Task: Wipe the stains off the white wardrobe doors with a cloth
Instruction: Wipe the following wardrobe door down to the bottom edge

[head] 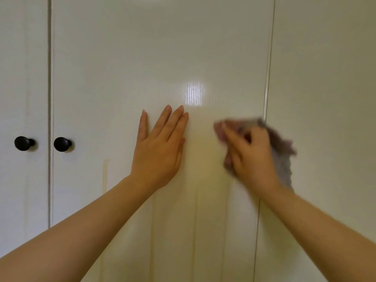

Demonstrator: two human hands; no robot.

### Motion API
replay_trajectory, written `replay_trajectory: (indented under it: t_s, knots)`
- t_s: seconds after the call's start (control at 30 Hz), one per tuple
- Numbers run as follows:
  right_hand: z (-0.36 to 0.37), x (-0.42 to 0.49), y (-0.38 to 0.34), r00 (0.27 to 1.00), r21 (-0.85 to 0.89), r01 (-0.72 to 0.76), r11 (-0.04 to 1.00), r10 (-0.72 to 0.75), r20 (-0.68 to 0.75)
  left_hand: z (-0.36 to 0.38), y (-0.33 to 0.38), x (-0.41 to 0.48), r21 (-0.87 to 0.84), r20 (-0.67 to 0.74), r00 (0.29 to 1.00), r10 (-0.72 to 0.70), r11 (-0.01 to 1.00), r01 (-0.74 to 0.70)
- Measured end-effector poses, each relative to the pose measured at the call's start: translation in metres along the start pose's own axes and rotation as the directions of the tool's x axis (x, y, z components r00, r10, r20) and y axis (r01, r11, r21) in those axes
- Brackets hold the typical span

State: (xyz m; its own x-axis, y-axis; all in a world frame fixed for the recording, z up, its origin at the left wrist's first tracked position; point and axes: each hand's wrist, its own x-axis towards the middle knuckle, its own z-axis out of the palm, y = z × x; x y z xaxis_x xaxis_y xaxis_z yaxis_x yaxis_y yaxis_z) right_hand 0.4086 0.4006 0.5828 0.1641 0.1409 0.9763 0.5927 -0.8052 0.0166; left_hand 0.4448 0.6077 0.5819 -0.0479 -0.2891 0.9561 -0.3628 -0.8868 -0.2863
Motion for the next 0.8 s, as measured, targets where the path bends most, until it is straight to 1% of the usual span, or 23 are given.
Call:
replay_trajectory:
  t_s: [0.03, 0.07, 0.1, 0.13, 0.17, 0.2, 0.23, 0.3, 0.37, 0.4, 0.43, 0.47, 0.5, 0.53, 0.57, 0.6, 0.63, 0.7, 0.73, 0.77, 0.8]
  knots:
    - [-0.001, -0.025, -0.006, 0.992, 0.108, -0.047, 0.993, 0.034, 0.122, 0.002, 0.001, -0.002, -0.003, -0.004, 1.0, -0.004, 1.0, 0.004]
    - [-0.005, -0.048, -0.007, 0.981, 0.042, -0.001, 0.999, -0.008, 0.194, 0.003, 0.002, -0.004, -0.005, -0.005, 1.0, -0.002, 1.0, 0.002]
    - [-0.007, -0.062, -0.005, 0.966, 0.095, 0.037, 0.995, -0.06, 0.253, 0.004, 0.002, -0.005, -0.003, -0.008, 1.0, -0.002, 1.0, 0.002]
    - [-0.012, -0.056, -0.006, 0.96, 0.118, 0.047, 0.992, -0.078, 0.268, 0.005, 0.002, -0.004, -0.001, -0.015, 1.0, -0.002, 1.0, 0.002]
    - [-0.017, -0.043, -0.003, 0.968, 0.12, 0.016, 0.993, -0.045, 0.248, 0.006, 0.005, -0.004, -0.005, -0.017, 1.0, -0.004, 1.0, 0.004]
    - [-0.017, -0.019, -0.005, 0.982, 0.078, 0.023, 0.997, -0.037, 0.183, 0.005, 0.002, -0.003, -0.001, -0.022, 1.0, -0.007, 1.0, 0.007]
    - [-0.018, 0.006, -0.001, 0.996, -0.017, 0.08, 0.997, -0.079, 0.045, 0.007, 0.005, -0.002, -0.004, -0.02, 1.0, -0.01, 1.0, 0.01]
    - [-0.013, 0.039, -0.005, 0.992, -0.088, 0.039, 0.995, -0.049, -0.114, 0.008, 0.005, -0.002, 0.0, -0.025, 1.0, -0.01, 1.0, 0.01]
    - [-0.004, 0.027, -0.007, 0.991, -0.126, 0.024, 0.992, -0.04, -0.13, 0.007, 0.005, -0.005, -0.005, -0.032, 0.999, -0.006, 1.0, 0.006]
    - [-0.002, 0.007, -0.005, 0.993, -0.13, 0.036, 0.991, -0.05, -0.105, 0.006, 0.006, -0.007, -0.008, -0.035, 0.999, -0.004, 1.0, 0.004]
    - [0.003, -0.019, 0.002, 0.998, -0.105, 0.021, 0.994, -0.028, -0.061, 0.004, 0.006, -0.01, -0.01, -0.041, 0.999, -0.001, 1.0, 0.0]
    - [0.001, -0.044, 0.0, 1.0, -0.089, 0.005, 0.996, -0.002, 0.031, 0.003, 0.006, -0.014, -0.015, -0.045, 0.999, 0.008, 1.0, -0.009]
    - [0.0, -0.065, 0.002, 0.994, -0.131, 0.075, 0.989, -0.063, 0.093, 0.001, 0.007, -0.019, -0.022, -0.042, 0.999, 0.019, 1.0, -0.02]
    - [-0.003, -0.075, -0.001, 0.98, -0.094, 0.144, 0.985, -0.129, 0.152, 0.0, 0.008, -0.024, -0.029, -0.034, 0.999, 0.025, 0.999, -0.026]
    - [-0.005, -0.073, -0.002, 0.969, -0.076, 0.171, 0.982, -0.154, 0.194, -0.001, 0.009, -0.028, -0.031, -0.027, 0.999, 0.029, 0.999, -0.03]
    - [-0.009, -0.06, -0.002, 0.972, -0.106, 0.182, 0.977, -0.163, 0.169, -0.002, 0.011, -0.031, -0.035, -0.011, 0.999, 0.037, 0.999, -0.037]
    - [-0.013, -0.041, -0.003, 0.982, -0.114, 0.16, 0.981, -0.146, 0.121, -0.002, 0.012, -0.033, -0.039, -0.003, 0.999, 0.034, 0.999, -0.034]
    - [-0.011, -0.007, -0.006, 0.995, -0.117, 0.064, 0.991, -0.072, -0.064, -0.001, 0.015, -0.037, -0.05, 0.004, 1.0, 0.006, 0.999, -0.006]
    - [-0.007, -0.002, -0.007, 0.991, -0.086, -0.01, 0.996, -0.001, -0.132, 0.0, 0.018, -0.039, -0.057, 0.007, 1.0, -0.005, 0.998, 0.006]
    - [0.0, -0.011, -0.006, 0.989, -0.061, -0.043, 0.997, 0.034, -0.141, 0.0, 0.021, -0.042, -0.064, 0.015, 1.0, -0.012, 0.998, 0.013]
    - [0.008, -0.032, -0.004, 0.993, -0.038, -0.043, 0.998, 0.038, -0.114, -0.001, 0.024, -0.046, -0.068, 0.023, 1.0, -0.012, 0.998, 0.014]
